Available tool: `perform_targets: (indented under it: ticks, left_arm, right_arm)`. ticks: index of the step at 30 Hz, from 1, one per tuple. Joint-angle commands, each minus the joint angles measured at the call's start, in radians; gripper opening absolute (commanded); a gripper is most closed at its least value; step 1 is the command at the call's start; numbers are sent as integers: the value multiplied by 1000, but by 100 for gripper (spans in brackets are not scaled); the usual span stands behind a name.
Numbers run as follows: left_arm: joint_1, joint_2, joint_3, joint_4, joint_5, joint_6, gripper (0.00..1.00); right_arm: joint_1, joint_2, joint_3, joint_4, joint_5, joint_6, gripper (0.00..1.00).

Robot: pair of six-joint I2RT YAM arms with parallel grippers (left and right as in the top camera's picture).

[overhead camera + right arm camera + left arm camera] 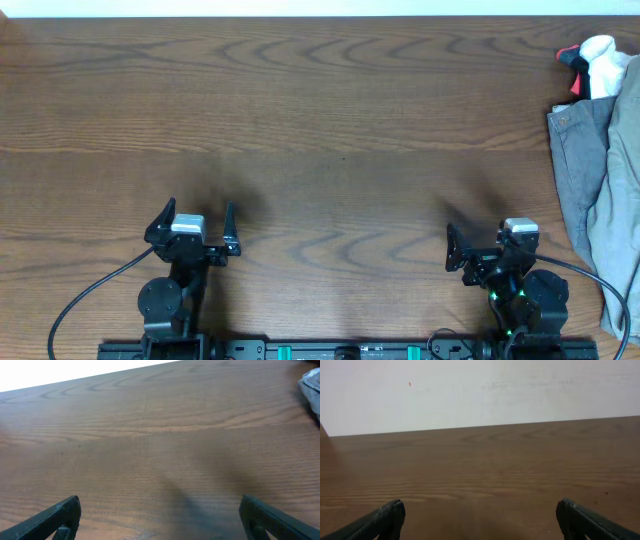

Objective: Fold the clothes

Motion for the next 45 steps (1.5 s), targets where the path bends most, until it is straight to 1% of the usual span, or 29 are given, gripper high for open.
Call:
perform_targets:
  ticks: [1, 32, 34, 35, 36, 38, 40, 42, 44, 45]
  left_arm:
    - [8, -11, -14, -37, 11, -6, 98]
    - [8, -11, -14, -37, 11, -6, 98]
    - [8, -11, -14, -37, 20, -11, 98]
    - [8, -11, -14, -37, 44, -38, 98]
    - [8, -11, -14, -36, 85, -98, 98]
    - [8, -11, -14, -27, 125, -182, 98]
    - [8, -9, -14, -31, 166, -251, 98]
    - [8, 5, -14, -29, 231, -302, 98]
    - [8, 32, -13, -26, 291, -325, 98]
    - [8, 42, -8, -26, 309, -335, 98]
  right_arm:
    - [-9, -6, -3, -2, -4, 14, 99]
    - [-9, -6, -3, -2, -3, 14, 99]
    - [-9, -6, -3, 49, -3, 18, 99]
    - [-9, -6, -3, 74, -16, 44, 99]
    - [-9, -6, -3, 90, -31, 68, 99]
    - [-9, -6, -3, 92, -40, 95, 99]
    - [-9, -6, -3, 91, -96, 169, 99]
    - [-9, -6, -3, 85, -155, 215, 99]
    - [-9, -6, -3, 138, -195, 282, 99]
    - [-9, -6, -2, 172, -232, 286, 99]
